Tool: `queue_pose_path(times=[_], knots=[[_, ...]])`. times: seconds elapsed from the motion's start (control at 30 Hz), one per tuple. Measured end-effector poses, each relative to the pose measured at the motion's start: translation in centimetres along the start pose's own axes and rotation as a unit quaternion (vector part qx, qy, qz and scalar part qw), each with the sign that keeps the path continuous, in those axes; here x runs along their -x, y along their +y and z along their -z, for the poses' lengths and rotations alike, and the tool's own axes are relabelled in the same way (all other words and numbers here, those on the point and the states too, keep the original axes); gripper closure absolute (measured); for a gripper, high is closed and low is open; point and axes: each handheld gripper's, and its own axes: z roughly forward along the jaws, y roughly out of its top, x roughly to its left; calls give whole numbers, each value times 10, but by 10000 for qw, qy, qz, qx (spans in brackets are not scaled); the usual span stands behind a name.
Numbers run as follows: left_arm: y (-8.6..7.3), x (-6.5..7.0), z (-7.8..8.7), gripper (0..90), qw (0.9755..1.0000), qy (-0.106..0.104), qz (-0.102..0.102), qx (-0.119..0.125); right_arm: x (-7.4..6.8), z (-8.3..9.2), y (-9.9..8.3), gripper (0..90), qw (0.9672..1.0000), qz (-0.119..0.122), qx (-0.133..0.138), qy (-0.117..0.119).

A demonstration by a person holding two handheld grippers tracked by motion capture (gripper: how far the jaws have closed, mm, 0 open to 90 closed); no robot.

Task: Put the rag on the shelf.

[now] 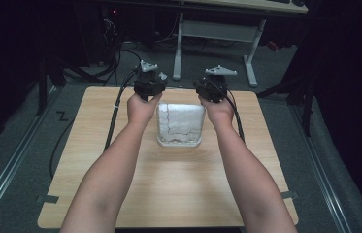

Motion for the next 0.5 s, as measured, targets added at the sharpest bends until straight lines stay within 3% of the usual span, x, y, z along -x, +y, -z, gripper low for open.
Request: queue_pose_path(times=[0.2,0.5], knots=[[0,0,6,603,10000,55,52,12,1,2,-2,620,10000,-10,-70,41],[-1,2,23,563,9998,160,-143,34,-2,11,-1,566,9999,141,-74,-2]])
